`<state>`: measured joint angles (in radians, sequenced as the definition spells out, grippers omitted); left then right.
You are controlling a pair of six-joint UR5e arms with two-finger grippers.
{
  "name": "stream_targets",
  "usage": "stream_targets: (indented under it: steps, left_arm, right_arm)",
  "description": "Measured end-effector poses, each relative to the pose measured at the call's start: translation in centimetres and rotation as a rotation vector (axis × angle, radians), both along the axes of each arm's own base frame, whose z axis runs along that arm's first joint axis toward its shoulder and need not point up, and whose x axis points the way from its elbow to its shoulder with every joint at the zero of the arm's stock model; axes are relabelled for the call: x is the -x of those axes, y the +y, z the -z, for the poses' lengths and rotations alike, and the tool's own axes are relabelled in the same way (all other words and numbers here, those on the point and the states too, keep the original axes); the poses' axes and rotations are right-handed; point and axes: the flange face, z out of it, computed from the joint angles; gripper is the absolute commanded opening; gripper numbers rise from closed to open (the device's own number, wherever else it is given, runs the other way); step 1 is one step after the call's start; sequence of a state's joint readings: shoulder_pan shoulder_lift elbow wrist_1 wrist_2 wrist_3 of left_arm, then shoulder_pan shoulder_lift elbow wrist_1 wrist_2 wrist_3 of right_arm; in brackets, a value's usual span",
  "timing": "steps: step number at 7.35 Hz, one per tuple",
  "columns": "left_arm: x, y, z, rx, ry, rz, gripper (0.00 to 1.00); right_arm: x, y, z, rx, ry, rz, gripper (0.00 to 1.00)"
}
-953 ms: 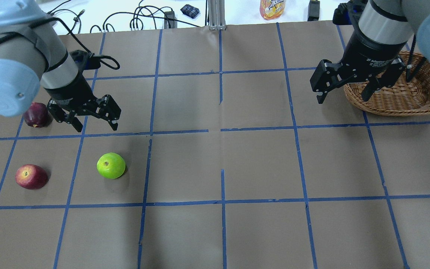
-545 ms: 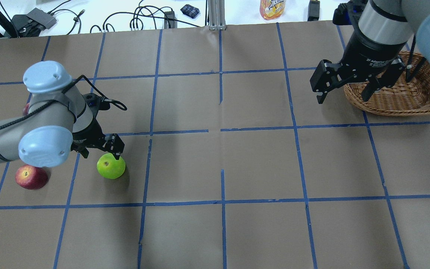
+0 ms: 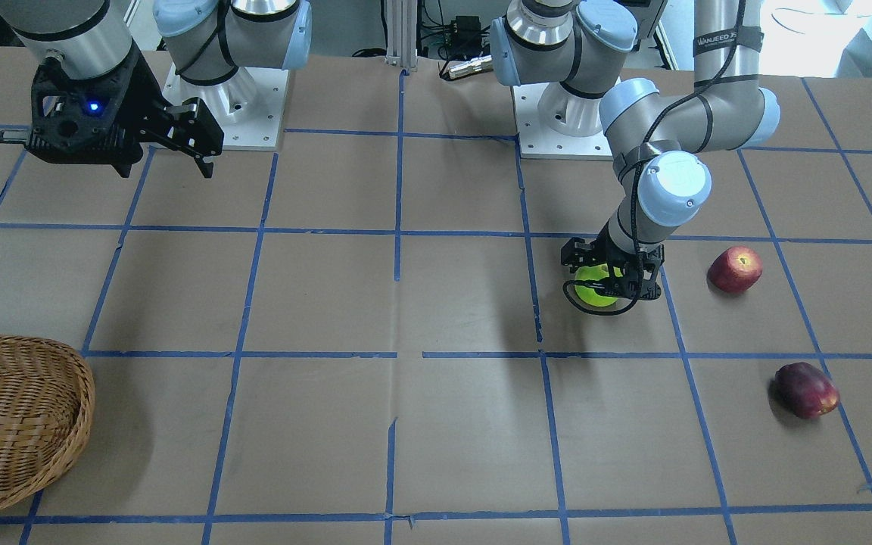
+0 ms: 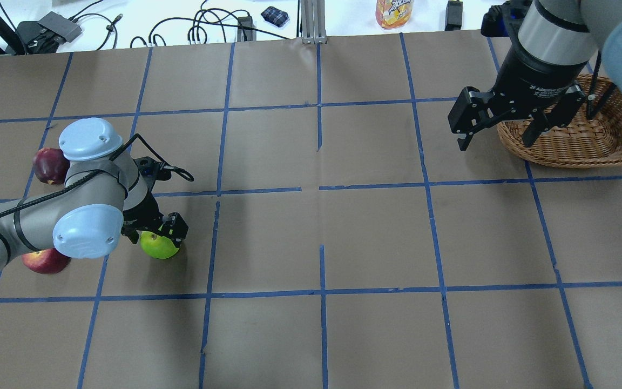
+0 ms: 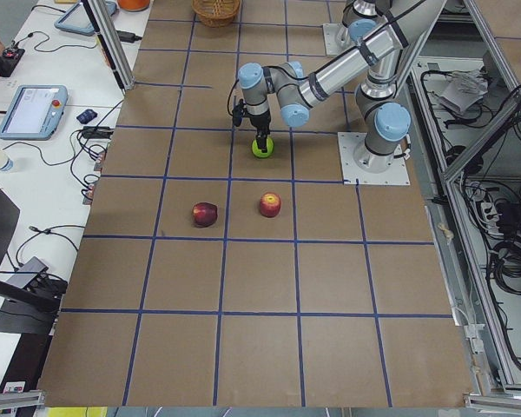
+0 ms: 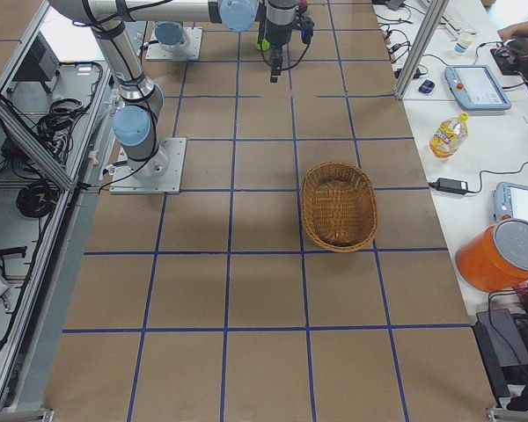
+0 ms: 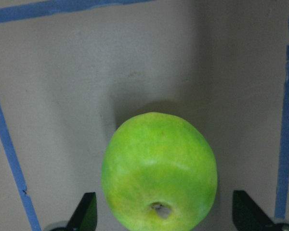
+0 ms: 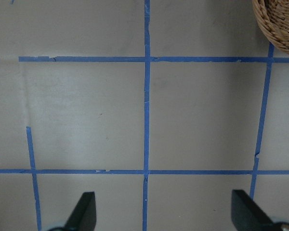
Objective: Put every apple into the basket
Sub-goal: 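Close the left gripper around the green apple, then carry the green apple with the left gripper to the table center and release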
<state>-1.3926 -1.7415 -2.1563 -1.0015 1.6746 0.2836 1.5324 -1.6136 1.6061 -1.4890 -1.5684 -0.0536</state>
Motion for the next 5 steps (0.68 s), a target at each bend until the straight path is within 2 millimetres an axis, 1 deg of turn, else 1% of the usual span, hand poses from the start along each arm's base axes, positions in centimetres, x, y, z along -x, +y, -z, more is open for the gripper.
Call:
stream_targets:
  steps: [1,2,3,4,5]
  left_arm:
    - [0.0,-0.3,0.1,0.009,-0.003,-0.002,0.37]
    - [0.0,-1.1,-0.5,0.036,-0.003,-0.016,0.37]
    - [0.5,-2.3,-1.6,0.073,0.010,-0.064,0.34]
    - [1.9,-3.8,-2.9,0.102,0.041,-0.147,0.30]
    - [4.4,-4.8,-3.8,0.117,0.071,-0.208,0.30]
  right_arm:
    - [0.0,0.0,0.0,0.000,0.000,0.000,1.00]
    - [0.0,0.0,0.0,0.000,0.002,-0.002,1.00]
    - [0.0,0.1,-0.1,0.000,0.005,-0.002,1.00]
    - [0.1,0.1,0.0,-0.001,0.007,-0.004,1.00]
    - [0.1,0.1,0.1,-0.003,0.007,-0.004,1.00]
